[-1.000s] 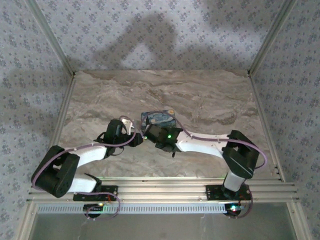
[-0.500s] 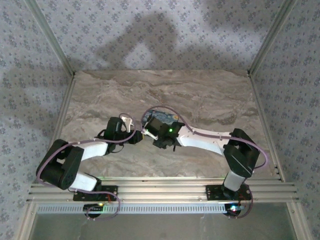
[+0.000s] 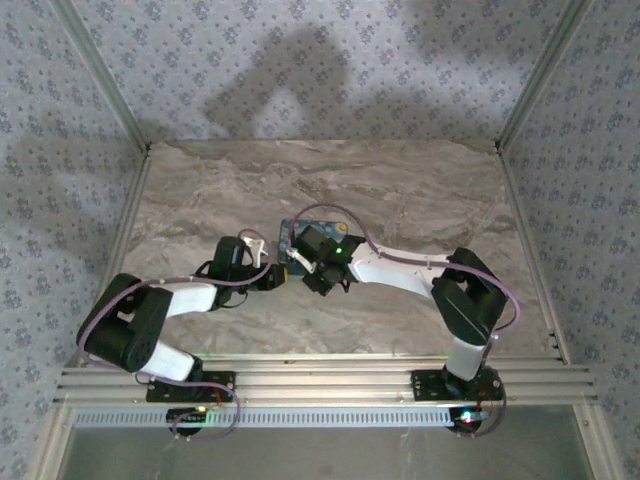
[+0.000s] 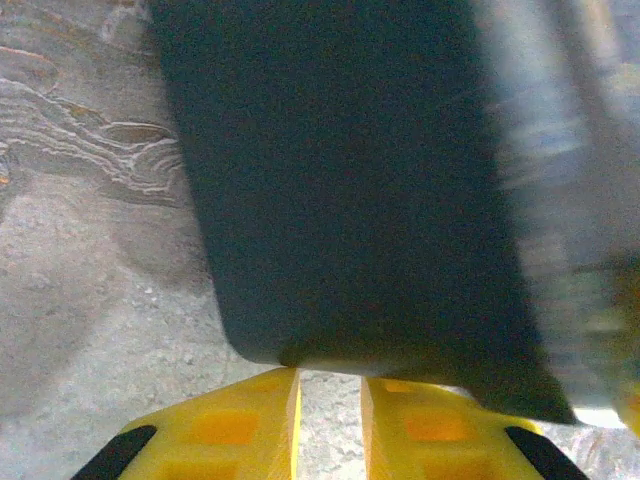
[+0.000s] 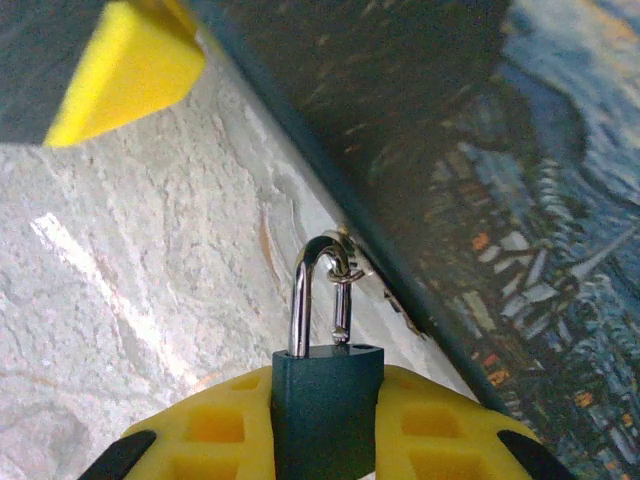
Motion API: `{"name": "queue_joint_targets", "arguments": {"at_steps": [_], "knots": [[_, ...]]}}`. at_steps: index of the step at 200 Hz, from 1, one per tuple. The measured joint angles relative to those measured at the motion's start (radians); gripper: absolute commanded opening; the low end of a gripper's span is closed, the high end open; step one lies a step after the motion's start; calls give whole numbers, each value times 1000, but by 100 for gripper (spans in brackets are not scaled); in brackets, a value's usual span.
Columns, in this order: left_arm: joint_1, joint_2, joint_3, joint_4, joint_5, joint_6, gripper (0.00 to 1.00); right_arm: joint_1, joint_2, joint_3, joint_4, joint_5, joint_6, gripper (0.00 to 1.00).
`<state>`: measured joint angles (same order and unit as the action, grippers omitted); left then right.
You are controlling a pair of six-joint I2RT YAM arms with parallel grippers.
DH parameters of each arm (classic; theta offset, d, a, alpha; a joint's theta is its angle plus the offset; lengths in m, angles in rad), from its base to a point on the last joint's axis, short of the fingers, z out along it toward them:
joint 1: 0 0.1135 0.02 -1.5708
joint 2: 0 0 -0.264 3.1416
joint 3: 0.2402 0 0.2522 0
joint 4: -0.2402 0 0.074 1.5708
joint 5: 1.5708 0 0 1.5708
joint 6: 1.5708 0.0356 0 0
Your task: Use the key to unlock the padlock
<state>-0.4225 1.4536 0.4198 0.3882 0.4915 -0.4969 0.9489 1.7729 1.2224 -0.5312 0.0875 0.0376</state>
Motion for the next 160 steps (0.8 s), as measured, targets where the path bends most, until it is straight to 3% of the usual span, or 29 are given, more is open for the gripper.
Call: {"name": "queue_joint_targets", "arguments": {"at_steps": [51,102,160], "knots": [[0,-116,-42,19,5,0,23,-10,8,-68,61,-36,51,0],[0,-137,-43,8,5,6,23,55,15,-64,39,125,40,0],[0,-137,-43,-3,11,5,23,166,32,-64,57,390,-112,0]]}}
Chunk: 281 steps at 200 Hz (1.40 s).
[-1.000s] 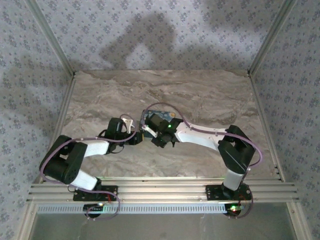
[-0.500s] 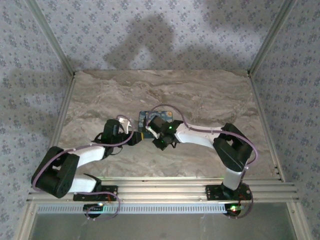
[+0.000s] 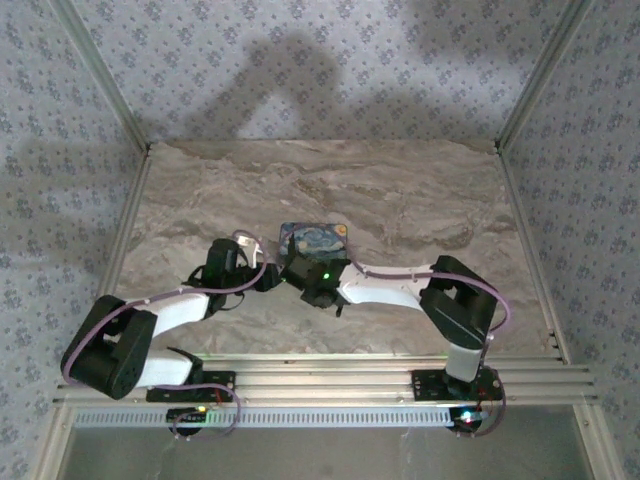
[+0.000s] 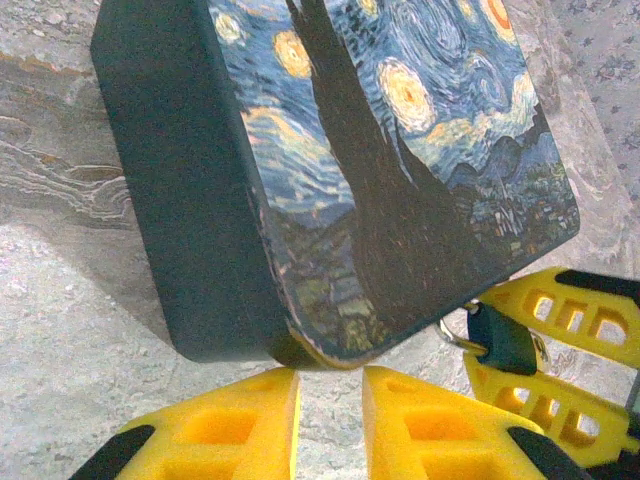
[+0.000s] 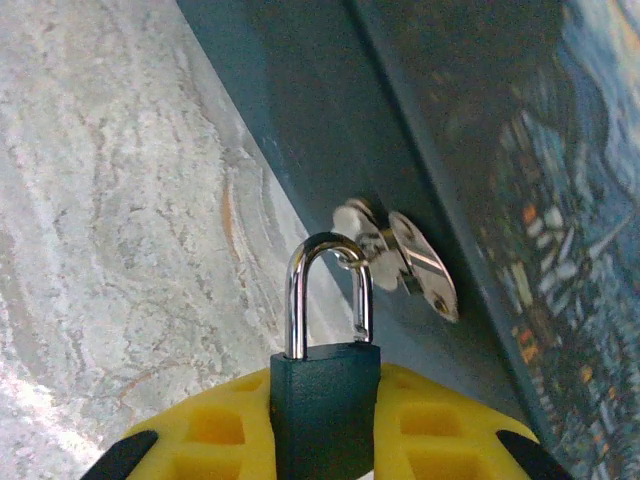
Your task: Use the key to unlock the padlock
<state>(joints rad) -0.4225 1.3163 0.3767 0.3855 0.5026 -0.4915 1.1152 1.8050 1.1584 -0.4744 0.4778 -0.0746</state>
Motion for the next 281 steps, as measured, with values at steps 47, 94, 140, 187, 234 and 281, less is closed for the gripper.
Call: {"name": "queue_joint_targets", "arguments": {"at_steps": [47,94,140,187,234,281], "knots": [[0,35,0,-3,7,-7,23,47,10,-2,72,127,-129,0],[0,40,5,-7,6,-7,23,49,10,-7,113,223,-216,0],[0,41,26,-20,6,-3,23,24,6,-7,77,135,-224,0],[27,39,29,-32,6,-3,23,-41,-64,-16,55,-4,-211,0],[72,2,29,-68,6,-3,23,-42,-71,-21,57,-36,-237,0],[129,11,43,-71,5,-11,23,-18,-52,-21,74,59,-300,0]]}}
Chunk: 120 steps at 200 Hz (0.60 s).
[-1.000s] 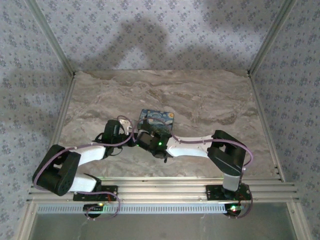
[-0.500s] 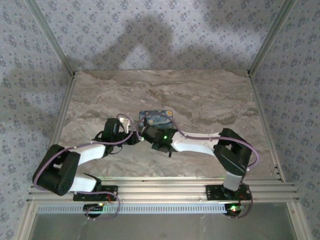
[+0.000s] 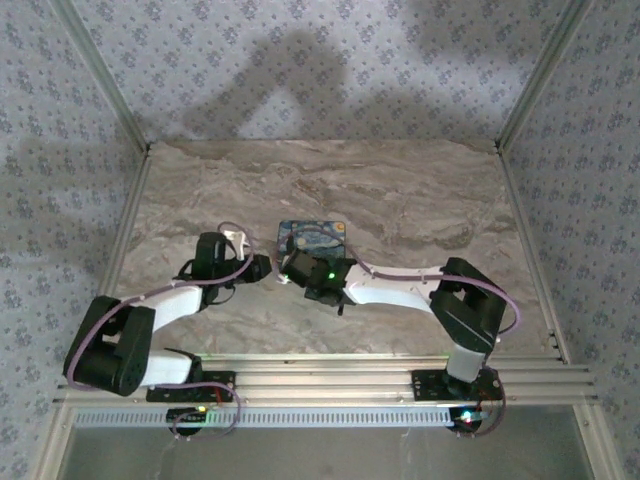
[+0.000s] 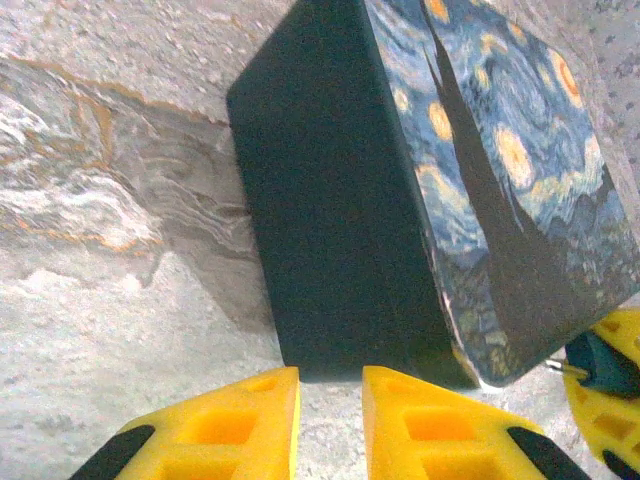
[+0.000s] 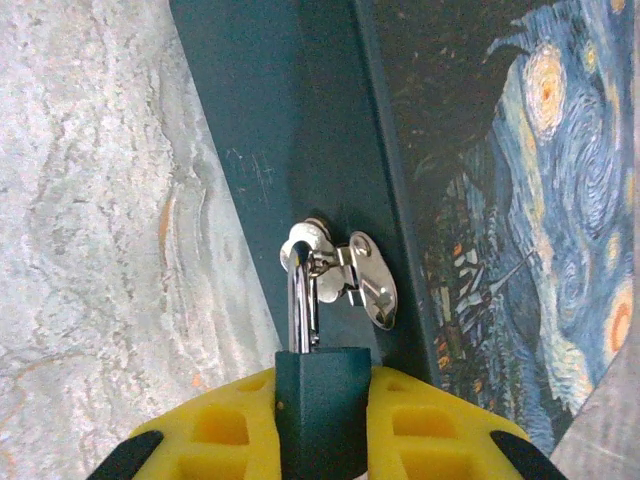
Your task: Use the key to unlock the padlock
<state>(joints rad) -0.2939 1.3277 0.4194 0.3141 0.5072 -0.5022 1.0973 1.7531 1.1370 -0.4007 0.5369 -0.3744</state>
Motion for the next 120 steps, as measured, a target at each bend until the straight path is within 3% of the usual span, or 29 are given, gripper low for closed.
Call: {"name": "queue_joint_targets", "arguments": {"at_steps": [60,120], "knots": [[8,126,45,60,-1,-32,23,57,10,-47,114,122,-92,0],[6,246,56,146,21,-61,23,64,35,-61,182,132,-166,0]]}}
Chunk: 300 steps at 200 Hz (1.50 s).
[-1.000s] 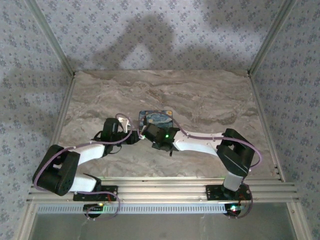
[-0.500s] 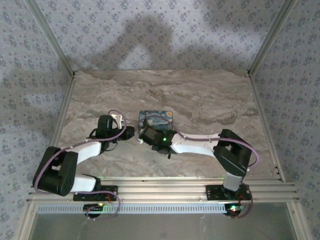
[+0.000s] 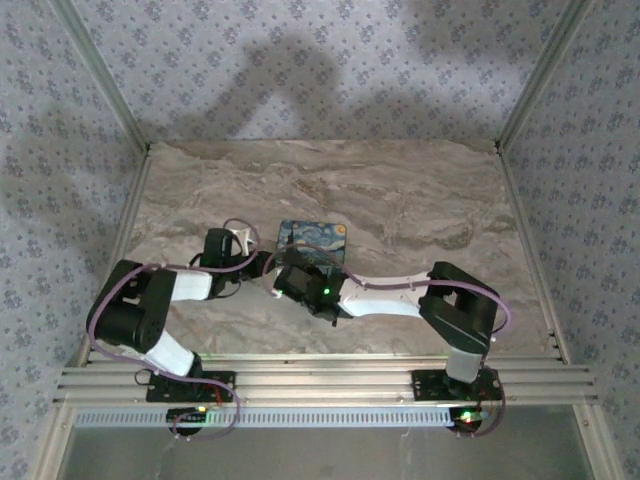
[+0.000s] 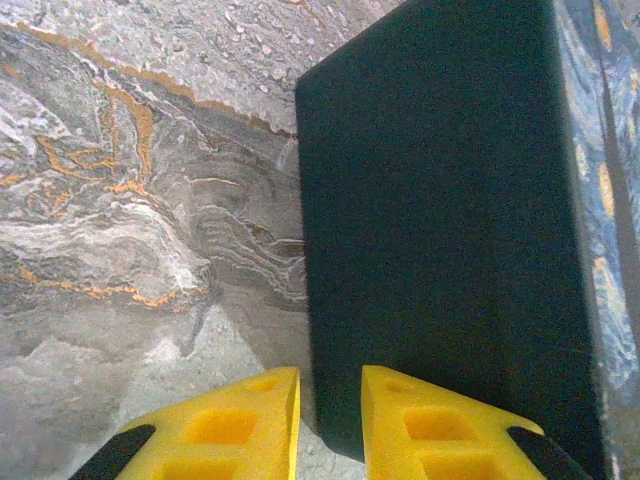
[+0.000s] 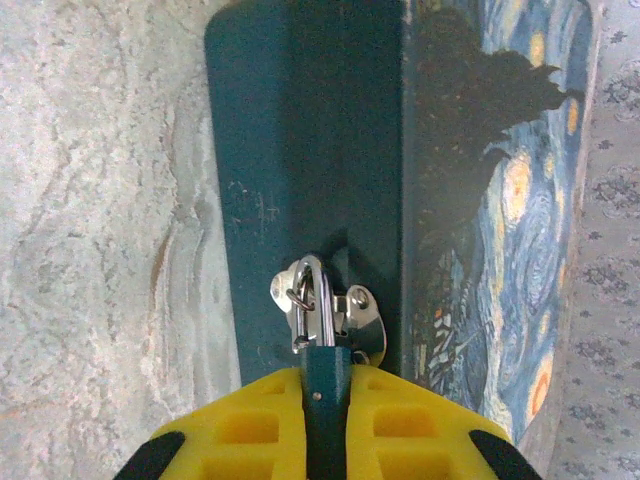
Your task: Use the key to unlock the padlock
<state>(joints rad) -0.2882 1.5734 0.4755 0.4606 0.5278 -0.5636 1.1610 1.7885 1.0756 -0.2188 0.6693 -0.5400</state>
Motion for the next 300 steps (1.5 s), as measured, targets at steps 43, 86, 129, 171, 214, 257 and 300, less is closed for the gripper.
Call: {"name": "queue_joint_targets", "arguments": {"at_steps": [43,86,129,171,214,257,300], "knots": [[0,7,1,18,-17,-4,23,-8,13,0,27,-3,22,0],[0,7,0,27,-28,-6,23,-30,14,-22,86,-14,108,0],[0,2,-14,40,-29,-6,23,-71,-14,-52,124,-116,254,0],[-23,-39,-51,38,23,-6,23,-159,-30,-52,101,-365,383,0],[-25,-83,-80,42,39,-7,22,-218,-40,-51,27,-536,447,0],[-92,-160,-144,104,9,-122,23,-218,-39,-50,1,-581,481,0],[-251,-203,-160,168,-107,-297,25,-216,-31,-42,5,-588,511,0]]}}
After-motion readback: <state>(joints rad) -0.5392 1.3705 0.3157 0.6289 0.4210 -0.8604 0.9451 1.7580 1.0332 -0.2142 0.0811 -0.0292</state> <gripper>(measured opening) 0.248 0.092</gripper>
